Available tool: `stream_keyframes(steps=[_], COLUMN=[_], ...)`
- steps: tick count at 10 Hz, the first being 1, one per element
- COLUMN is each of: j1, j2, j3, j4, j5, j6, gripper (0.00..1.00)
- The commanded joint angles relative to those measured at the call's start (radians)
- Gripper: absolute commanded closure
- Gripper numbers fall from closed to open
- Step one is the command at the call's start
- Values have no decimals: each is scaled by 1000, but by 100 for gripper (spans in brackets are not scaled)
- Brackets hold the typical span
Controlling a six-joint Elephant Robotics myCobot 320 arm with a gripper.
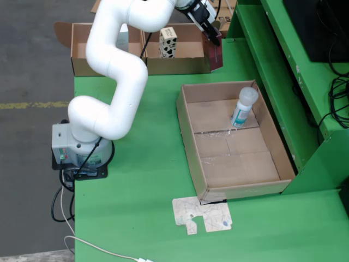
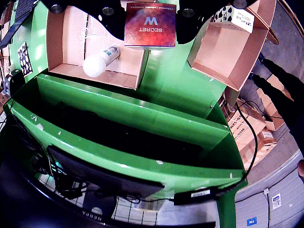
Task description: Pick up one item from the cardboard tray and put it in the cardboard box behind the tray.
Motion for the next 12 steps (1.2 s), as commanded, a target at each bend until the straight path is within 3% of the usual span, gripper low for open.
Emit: stream_keyframes(steps=[1, 2, 12], j1=[4, -31, -38], j2=[23, 1, 21], j3=[26, 26, 26], j4=[17, 78, 19], j5=[-6, 65, 283], j6=[-5, -52, 23], gripper=[100, 100, 100])
